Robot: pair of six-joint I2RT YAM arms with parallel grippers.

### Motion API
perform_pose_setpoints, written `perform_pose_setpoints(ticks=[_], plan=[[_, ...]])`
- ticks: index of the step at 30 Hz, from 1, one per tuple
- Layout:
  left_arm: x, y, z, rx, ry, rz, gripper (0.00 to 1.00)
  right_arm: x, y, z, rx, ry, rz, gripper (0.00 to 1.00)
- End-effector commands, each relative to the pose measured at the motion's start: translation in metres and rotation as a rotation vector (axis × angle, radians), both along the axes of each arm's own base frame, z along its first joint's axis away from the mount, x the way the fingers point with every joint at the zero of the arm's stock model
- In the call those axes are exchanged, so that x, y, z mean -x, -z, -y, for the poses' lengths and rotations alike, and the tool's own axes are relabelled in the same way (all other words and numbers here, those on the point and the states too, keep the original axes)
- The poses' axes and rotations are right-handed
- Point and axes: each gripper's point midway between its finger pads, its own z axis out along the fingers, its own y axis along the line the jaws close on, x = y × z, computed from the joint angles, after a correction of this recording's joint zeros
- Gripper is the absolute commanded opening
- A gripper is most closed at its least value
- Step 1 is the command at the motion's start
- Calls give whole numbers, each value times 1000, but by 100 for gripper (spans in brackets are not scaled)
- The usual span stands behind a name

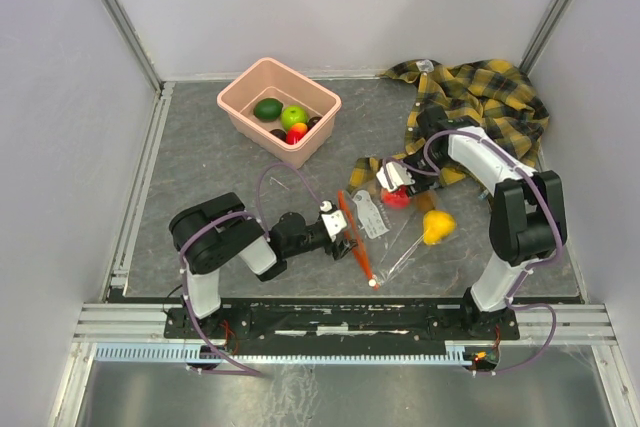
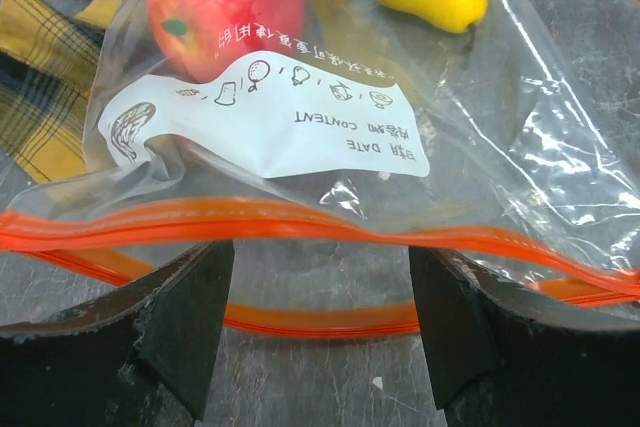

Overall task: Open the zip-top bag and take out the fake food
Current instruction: Pick up the fake fruit from the zipper food storage bag.

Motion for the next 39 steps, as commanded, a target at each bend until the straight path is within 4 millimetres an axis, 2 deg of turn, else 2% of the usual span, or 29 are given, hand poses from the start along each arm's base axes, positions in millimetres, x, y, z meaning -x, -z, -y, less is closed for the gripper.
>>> perform_pose_setpoints(ticks=[1, 8, 13, 17, 23, 25, 26, 36, 39], plan=[[-10, -18, 6, 64, -32, 52, 77, 18, 3, -16, -33, -65, -42, 55], [-11, -17, 2, 64, -54, 41, 78, 36, 7, -33, -57, -116, -70, 46], [-10, -16, 0, 73, -63, 31, 79, 53, 12, -36, -50, -137, -120, 36], [-9, -19, -2, 89, -64, 34, 81, 69, 16, -40, -56, -157, -151, 32], [-1, -25, 0, 122, -29, 34, 84, 88, 16, -53, -81, -178, -164, 32], [3, -28, -1, 141, -17, 24, 99, 92, 13, -59, -99, -156, -175, 33], [4, -29, -1, 148, -15, 17, 99, 93, 12, -62, -108, -144, -177, 33], [20, -30, -3, 182, 22, -73, 99, 104, 9, -78, -136, -42, -218, 36], [20, -28, -6, 180, 9, -83, 99, 104, 10, -84, -135, 24, -215, 42]])
